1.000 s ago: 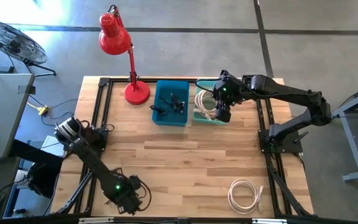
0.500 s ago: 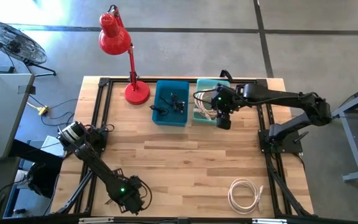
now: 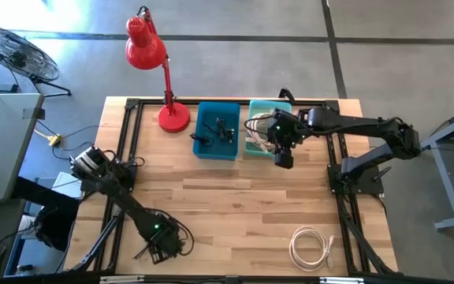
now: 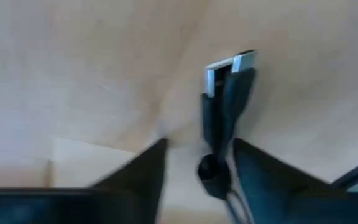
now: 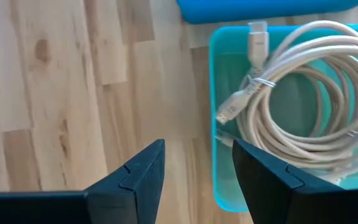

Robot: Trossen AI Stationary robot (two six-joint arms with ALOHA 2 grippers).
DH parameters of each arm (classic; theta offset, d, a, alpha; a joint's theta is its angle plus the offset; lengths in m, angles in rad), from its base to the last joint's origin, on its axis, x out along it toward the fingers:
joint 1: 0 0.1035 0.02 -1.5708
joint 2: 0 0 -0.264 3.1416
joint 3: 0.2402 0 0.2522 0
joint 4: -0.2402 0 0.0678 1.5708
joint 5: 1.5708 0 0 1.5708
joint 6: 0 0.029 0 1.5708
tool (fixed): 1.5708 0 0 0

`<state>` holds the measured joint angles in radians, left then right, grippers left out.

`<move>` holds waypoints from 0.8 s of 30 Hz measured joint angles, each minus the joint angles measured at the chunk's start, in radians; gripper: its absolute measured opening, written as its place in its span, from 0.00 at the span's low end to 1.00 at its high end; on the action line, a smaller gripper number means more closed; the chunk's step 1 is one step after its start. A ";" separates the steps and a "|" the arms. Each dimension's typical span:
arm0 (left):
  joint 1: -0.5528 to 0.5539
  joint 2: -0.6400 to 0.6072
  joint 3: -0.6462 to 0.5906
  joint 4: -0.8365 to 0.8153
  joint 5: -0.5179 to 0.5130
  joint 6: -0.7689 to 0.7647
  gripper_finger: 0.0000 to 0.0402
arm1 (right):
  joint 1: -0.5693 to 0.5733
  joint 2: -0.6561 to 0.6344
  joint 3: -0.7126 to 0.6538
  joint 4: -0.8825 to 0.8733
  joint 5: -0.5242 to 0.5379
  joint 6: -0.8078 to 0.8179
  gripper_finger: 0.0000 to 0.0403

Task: Pick & Place USB Port
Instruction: Put the black charger cable into the blue bin

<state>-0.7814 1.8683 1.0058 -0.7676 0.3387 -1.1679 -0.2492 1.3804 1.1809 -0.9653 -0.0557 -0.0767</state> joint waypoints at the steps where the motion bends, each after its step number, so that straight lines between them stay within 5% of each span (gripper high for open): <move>1: 0.003 0.000 -0.004 -0.006 0.000 0.030 0.37 | 0.010 0.000 0.000 0.001 -0.001 0.001 0.45; 4: 0.022 0.000 -0.010 -0.040 0.005 0.108 0.08 | 0.041 0.000 0.000 0.007 -0.001 0.002 0.45; 12: 0.105 -0.023 0.018 -0.115 -0.025 0.250 0.02 | 0.127 -0.002 0.000 0.032 0.059 0.012 0.45; 18: 0.207 -0.128 0.083 -0.160 -0.391 0.411 0.01 | 0.170 -0.037 0.000 -0.022 0.095 0.052 0.45; 24: 0.361 -0.265 0.140 -0.129 -0.653 0.716 0.00 | 0.207 -0.149 0.000 -0.049 0.148 0.149 0.45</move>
<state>-0.4207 1.6035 1.1461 -0.8970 -0.3145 -0.4522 -0.0426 1.2316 1.1809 -1.0142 0.0925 0.0720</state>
